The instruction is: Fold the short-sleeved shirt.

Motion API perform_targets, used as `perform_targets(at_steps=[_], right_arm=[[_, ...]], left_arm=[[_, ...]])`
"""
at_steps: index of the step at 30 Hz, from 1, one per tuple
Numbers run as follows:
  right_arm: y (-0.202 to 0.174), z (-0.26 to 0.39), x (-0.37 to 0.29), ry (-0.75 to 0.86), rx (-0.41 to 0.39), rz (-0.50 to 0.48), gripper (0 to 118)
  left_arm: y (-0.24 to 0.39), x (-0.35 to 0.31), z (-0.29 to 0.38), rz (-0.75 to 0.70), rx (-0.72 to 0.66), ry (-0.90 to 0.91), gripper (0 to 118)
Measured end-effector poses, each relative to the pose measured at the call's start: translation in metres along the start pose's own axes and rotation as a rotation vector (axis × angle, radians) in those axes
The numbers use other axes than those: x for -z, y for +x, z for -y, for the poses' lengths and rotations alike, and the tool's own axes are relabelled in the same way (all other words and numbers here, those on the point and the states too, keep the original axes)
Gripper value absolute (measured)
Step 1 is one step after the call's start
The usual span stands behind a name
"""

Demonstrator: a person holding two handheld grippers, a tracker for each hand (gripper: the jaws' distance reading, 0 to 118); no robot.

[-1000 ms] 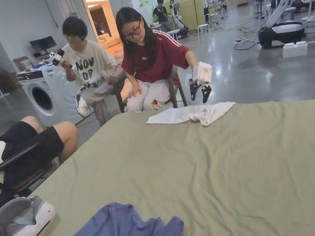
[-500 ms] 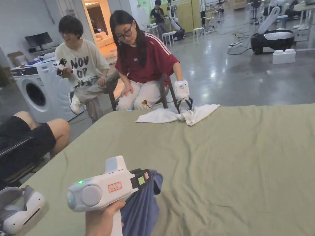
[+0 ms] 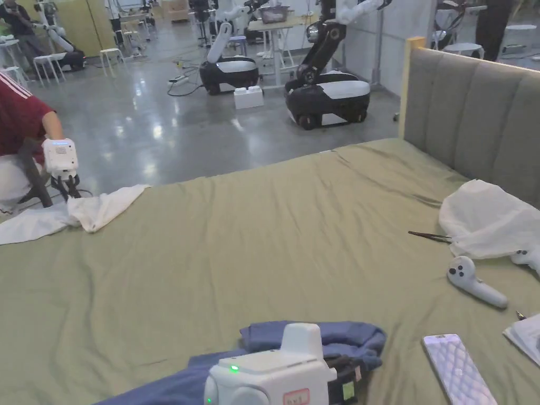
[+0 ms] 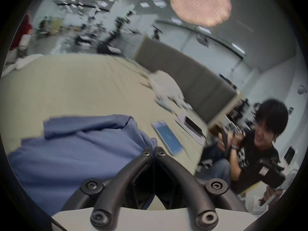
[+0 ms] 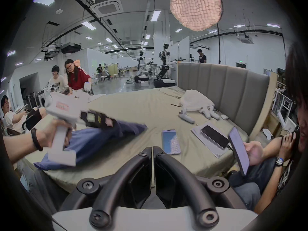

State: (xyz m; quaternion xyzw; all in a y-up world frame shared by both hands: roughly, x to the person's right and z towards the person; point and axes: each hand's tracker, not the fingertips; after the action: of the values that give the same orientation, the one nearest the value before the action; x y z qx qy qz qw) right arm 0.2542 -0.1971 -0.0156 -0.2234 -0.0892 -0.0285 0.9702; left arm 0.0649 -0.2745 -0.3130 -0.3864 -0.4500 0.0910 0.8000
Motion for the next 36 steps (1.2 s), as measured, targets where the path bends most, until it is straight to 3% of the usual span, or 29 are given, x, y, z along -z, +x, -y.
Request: perform_targets(at_steps=[2, 6, 7, 9, 10, 13, 16, 22, 24, 28, 31, 32, 34, 36], right_arm=[[0.002, 0.003, -0.002, -0.007, 0.003, 0.018, 0], [0.006, 0.008, 0.004, -0.033, 0.017, 0.011, 0], [0.006, 0.009, 0.007, -0.038, 0.016, 0.006, 0], [0.002, 0.007, 0.011, -0.041, 0.011, -0.008, 0], [0.0, 0.005, 0.012, -0.032, 0.009, -0.02, 0], [-0.006, -0.005, 0.02, 0.014, 0.013, -0.079, 0], [-0.012, -0.024, 0.035, 0.048, -0.036, -0.136, 0], [-0.028, -0.054, 0.053, 0.116, -0.04, -0.194, 0], [-0.034, -0.06, 0.054, 0.125, -0.037, -0.227, 0], [-0.046, -0.067, 0.051, 0.152, -0.068, -0.261, 0], [-0.057, -0.07, 0.042, 0.167, -0.059, -0.291, 0], [-0.06, -0.07, 0.039, 0.177, -0.049, -0.306, 0], [-0.067, -0.07, 0.036, 0.195, -0.043, -0.322, 0], [-0.073, -0.069, 0.036, 0.21, -0.057, -0.325, 0]], left_arm=[[0.02, 0.025, 0.027, 0.065, 0.001, -0.091, 0], [0.035, 0.038, 0.072, 0.013, 0.042, -0.129, 0], [0.032, 0.034, 0.078, 0.014, 0.041, -0.141, 17], [0.023, 0.02, 0.078, 0.022, 0.043, -0.118, 75], [0.021, 0.004, 0.074, 0.012, 0.056, -0.067, 96], [0.009, -0.064, 0.054, -0.063, 0.084, 0.099, 94], [0.002, -0.151, 0.034, -0.192, 0.148, 0.232, 94], [0.028, -0.296, 0.046, -0.58, 0.271, 0.578, 91], [0.039, -0.322, 0.061, -0.677, 0.26, 0.643, 79], [0.052, -0.353, 0.095, -0.812, 0.211, 0.718, 39], [0.059, -0.374, 0.11, -0.795, 0.129, 0.759, 4], [0.062, -0.378, 0.115, -0.812, 0.134, 0.763, 0], [0.069, -0.383, 0.122, -0.91, 0.152, 0.755, 0], [0.072, -0.391, 0.127, -0.916, 0.168, 0.729, 0]])
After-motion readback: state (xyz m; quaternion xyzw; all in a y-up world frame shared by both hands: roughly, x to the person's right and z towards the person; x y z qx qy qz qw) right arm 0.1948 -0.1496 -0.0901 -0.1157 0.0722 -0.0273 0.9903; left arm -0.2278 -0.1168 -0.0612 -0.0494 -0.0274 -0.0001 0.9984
